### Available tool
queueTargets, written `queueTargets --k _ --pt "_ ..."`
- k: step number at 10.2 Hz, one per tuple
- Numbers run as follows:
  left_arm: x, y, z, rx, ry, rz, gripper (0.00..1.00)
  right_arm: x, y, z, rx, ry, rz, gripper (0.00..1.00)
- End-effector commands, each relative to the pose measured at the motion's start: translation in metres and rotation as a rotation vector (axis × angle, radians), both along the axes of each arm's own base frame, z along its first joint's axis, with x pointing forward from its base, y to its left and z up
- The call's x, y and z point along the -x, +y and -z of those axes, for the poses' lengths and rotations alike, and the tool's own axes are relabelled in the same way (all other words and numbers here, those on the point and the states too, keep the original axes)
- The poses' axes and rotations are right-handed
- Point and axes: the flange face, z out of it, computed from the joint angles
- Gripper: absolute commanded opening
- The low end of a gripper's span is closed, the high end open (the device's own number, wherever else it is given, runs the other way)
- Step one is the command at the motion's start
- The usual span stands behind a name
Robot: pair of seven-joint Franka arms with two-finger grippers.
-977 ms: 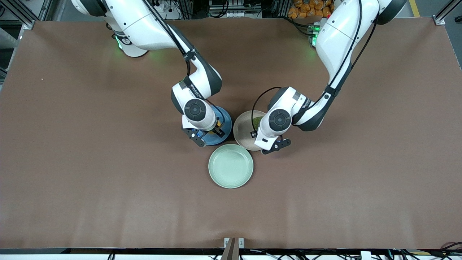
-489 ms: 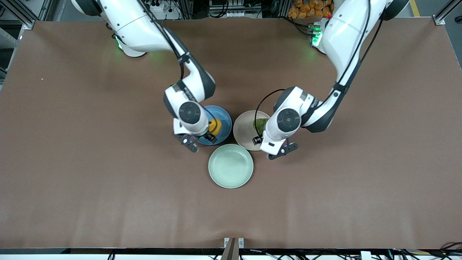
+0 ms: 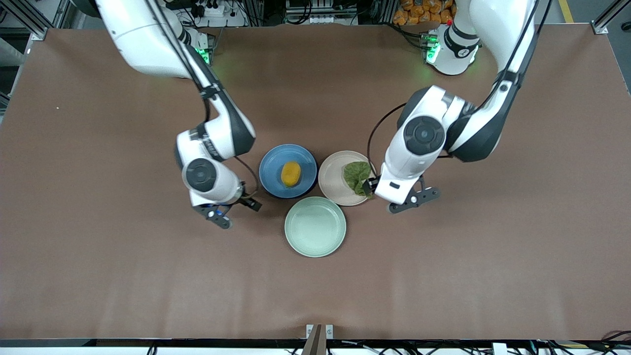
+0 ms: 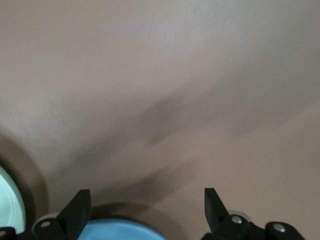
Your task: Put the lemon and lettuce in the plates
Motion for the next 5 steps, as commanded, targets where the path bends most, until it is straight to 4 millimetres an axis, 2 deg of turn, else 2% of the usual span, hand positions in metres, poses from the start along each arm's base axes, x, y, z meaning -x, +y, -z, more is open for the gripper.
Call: queueTargets --k 1,3,5 --pt "0.001 0.027 -0.045 -0.039 -0.037 0.076 1.0 -0.014 -0.058 -0.013 -0.018 0.01 -0.077 1.0" --pt "0.001 0.045 -0.076 -0.039 -0.064 0.106 1.0 -0.024 -0.103 -0.013 -0.036 0.027 -0.156 1.0" --pt "0.008 0.05 -0.101 -0.042 -0.086 0.109 1.0 -0.031 -0.153 -0.014 -0.054 0.042 -0.215 1.0"
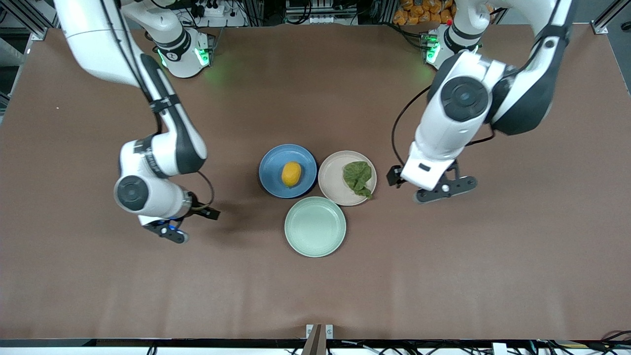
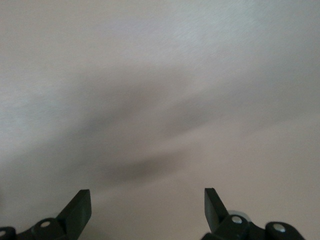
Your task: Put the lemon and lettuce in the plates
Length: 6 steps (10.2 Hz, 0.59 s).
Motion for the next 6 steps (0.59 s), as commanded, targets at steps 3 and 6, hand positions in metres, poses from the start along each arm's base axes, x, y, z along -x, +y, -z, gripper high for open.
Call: queueTargets --k 3,6 --pt "0.017 0.027 -0.056 -0.024 -0.036 0.068 1.0 0.008 -0.079 0.003 -0.042 0.026 -0.153 1.0" --pt "0.027 0.029 -0.08 -0.024 -0.059 0.067 1.0 0.038 -0.108 0.0 -0.057 -0.007 -0.232 1.0"
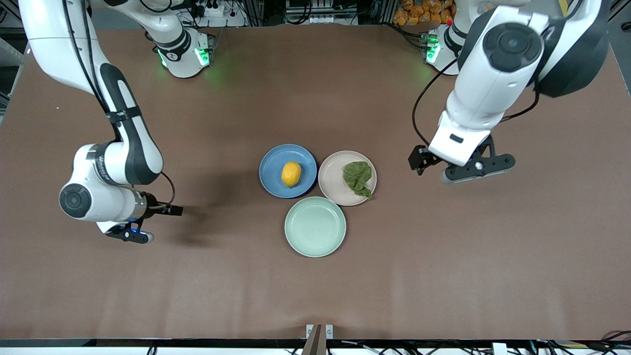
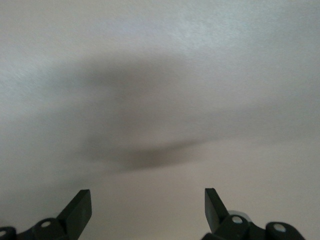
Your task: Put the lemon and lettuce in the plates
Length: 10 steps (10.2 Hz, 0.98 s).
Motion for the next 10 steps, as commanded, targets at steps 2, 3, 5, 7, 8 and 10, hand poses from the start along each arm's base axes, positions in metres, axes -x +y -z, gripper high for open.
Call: queueTargets --k 2,3,5,7,8,10 --pt "0.016 0.007 -0.028 -0.013 -0.021 0.015 1.0 0.042 -0.025 -0.026 -0.02 -0.041 -0.109 1.0" --pt "0.018 0.008 -0.031 -0.015 -0.022 0.014 1.0 0.056 -0.027 -0.038 -0.022 -0.056 -0.13 1.0" --pt "0.019 0.007 -0.038 -0.009 -0.033 0.018 1.0 0.081 -0.029 -0.068 -0.006 -0.084 -0.148 1.0" --pt "0.019 0.012 -0.044 -0.007 -0.043 0.027 1.0 0.088 -0.037 -0.11 0.021 -0.153 -0.154 1.0" --pt "0.018 0.018 -0.047 -0.011 -0.043 0.051 1.0 0.086 -0.05 -0.131 0.078 -0.188 -0.18 1.0" --pt "0.015 0.046 -0.055 -0.027 -0.021 0.122 1.0 0.087 -0.053 -0.179 0.096 -0.253 -0.18 1.0"
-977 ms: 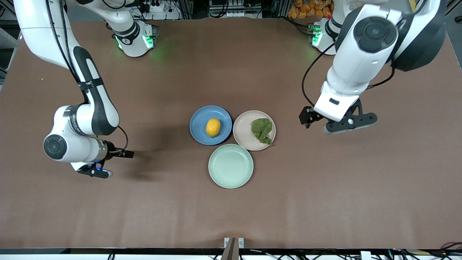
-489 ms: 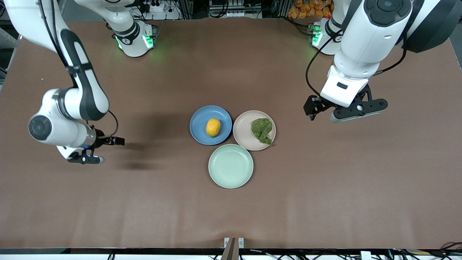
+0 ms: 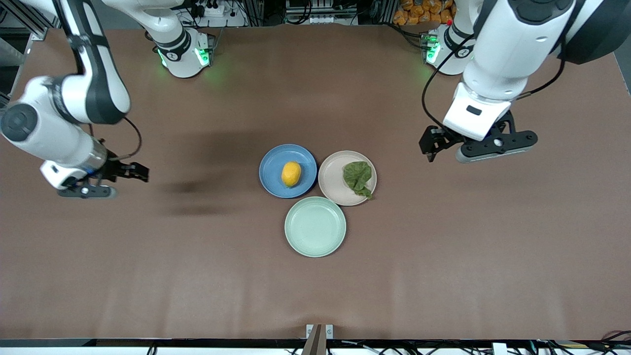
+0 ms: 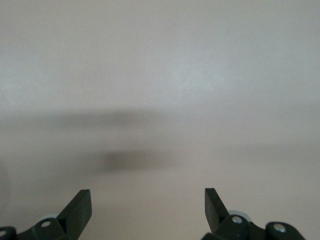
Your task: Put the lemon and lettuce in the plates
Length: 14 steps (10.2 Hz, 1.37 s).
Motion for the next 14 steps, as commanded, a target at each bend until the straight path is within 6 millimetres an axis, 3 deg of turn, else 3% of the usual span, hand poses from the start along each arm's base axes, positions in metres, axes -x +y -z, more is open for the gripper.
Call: queueTargets --k 1,5,7,9,12,14 --pt "-0.001 0.042 -0.02 0.006 0.018 0.078 1.0 0.009 -0.01 -0.054 0.022 -0.032 -0.005 1.0" --pt "-0.002 0.086 -0.026 -0.001 0.076 0.132 1.0 0.01 -0.003 -0.159 0.005 -0.005 0.002 1.0" --pt "-0.002 0.126 -0.037 0.055 0.088 0.159 1.0 0.023 0.0 -0.199 -0.058 -0.022 0.012 1.0" --pt "0.011 0.142 -0.046 0.053 0.129 0.192 1.0 0.026 -0.004 -0.235 -0.057 -0.048 0.001 1.0" --pt "0.027 0.161 -0.047 0.111 0.17 0.156 1.0 0.035 -0.009 -0.278 -0.043 -0.072 -0.032 1.0" --pt "0.033 0.173 -0.043 0.111 0.175 0.137 1.0 0.033 -0.014 -0.284 -0.039 -0.087 -0.021 1.0"
